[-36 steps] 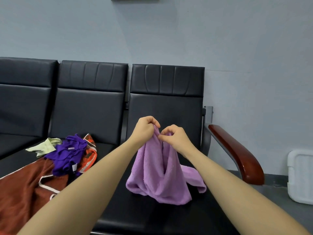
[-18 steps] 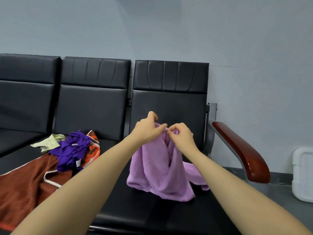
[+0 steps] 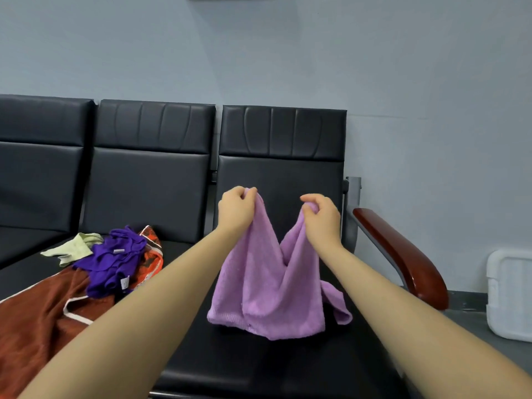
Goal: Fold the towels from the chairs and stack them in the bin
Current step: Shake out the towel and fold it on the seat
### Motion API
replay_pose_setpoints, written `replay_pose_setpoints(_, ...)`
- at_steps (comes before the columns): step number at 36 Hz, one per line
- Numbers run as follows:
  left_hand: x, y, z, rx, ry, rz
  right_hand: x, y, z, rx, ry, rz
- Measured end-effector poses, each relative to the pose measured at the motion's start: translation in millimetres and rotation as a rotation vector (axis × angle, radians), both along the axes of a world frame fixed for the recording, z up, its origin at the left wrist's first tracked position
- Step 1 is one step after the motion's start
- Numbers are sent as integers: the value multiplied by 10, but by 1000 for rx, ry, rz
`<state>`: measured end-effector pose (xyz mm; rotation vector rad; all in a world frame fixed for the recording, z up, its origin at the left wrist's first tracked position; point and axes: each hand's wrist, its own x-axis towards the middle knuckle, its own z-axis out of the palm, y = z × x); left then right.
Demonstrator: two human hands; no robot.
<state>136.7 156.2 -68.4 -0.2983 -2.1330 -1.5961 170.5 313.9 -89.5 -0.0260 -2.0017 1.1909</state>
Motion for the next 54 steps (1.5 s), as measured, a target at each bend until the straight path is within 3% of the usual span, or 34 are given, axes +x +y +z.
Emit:
replay_pose_setpoints(8, -21, -73, 339, 110, 70, 141, 10, 210, 490, -337, 120, -194)
replay_pose_setpoints(19, 58, -47, 688, 314, 14, 50, 168, 345, 891, -593, 225, -199)
replay_pose_setpoints(25, 39, -130, 771, 140, 77, 12, 227, 406, 1064, -613, 251, -189)
replay_pose_setpoints(33, 98, -149, 906, -67, 24, 197, 305, 450, 1138, -613, 264, -203)
replay_pose_setpoints(40, 95, -167, 892, -394, 109, 398, 349, 514, 1139, -443, 166, -285)
replay_pose_setpoints(48, 87, -156, 669, -645, -3, 430, 245, 536, 966, 7, -305, -408)
replay_pose_setpoints(54, 79, -183, 547, -804, 4, 508, 153, 599, 816, 126, -334, -482)
